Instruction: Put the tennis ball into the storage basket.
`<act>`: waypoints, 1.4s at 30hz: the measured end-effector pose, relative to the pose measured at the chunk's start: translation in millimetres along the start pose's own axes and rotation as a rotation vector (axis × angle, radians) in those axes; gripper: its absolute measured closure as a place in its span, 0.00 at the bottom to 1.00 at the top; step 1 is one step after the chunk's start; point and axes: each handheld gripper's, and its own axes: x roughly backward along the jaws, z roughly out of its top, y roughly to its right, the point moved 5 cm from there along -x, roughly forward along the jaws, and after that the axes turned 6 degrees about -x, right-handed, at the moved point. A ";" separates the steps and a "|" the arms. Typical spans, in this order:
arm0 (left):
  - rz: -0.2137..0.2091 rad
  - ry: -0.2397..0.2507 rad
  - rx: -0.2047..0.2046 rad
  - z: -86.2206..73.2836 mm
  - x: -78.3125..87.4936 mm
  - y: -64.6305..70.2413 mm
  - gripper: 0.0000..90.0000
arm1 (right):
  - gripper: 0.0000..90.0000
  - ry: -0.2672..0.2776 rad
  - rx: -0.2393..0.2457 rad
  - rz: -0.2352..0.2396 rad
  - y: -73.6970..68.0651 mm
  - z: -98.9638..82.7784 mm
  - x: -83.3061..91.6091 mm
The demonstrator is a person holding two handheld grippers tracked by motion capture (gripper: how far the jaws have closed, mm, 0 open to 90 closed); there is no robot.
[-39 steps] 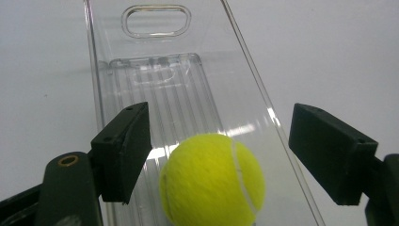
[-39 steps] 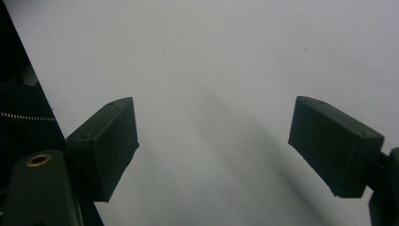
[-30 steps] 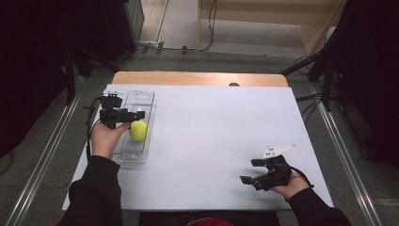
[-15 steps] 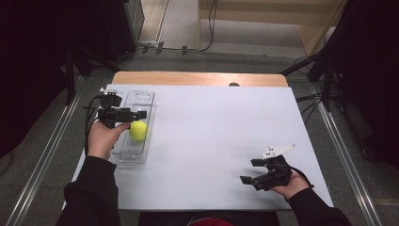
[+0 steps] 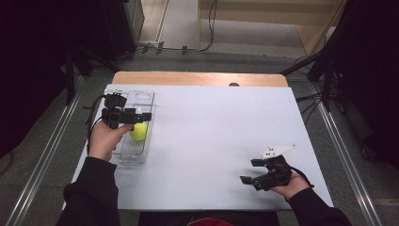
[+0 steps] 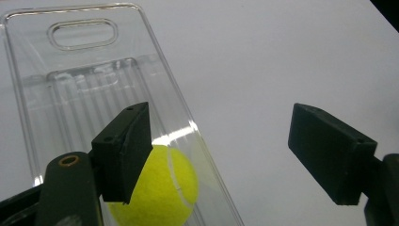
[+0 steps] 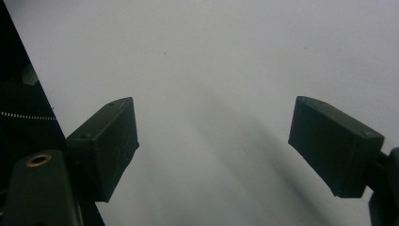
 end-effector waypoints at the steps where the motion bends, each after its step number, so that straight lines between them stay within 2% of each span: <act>1: -0.005 -0.002 -0.006 0.1 -0.4 1.3 0.25 | 0.16 0.001 -0.001 0.000 0.0 0.0 -0.1; 4: -0.027 -0.012 -0.011 0.0 -2.1 5.4 0.25 | 0.16 0.000 0.000 0.000 0.1 0.0 0.1; 7: -0.023 -0.016 -0.026 -0.2 -4.1 8.0 0.25 | 0.16 -0.001 -0.002 -0.002 -0.3 -0.2 0.2; 17: -0.064 -0.013 -0.060 -0.1 -10.1 21.4 0.25 | 0.16 0.000 0.007 -0.001 -0.8 0.1 -0.3; 28: -0.125 -0.011 -0.076 0.0 -17.4 36.7 0.25 | 0.16 -0.001 0.007 -0.002 -0.5 -0.1 0.1; 42: -0.165 -0.010 -0.097 -1.1 -23.0 49.7 0.25 | 0.16 -0.002 0.006 -0.003 -0.3 -0.2 0.2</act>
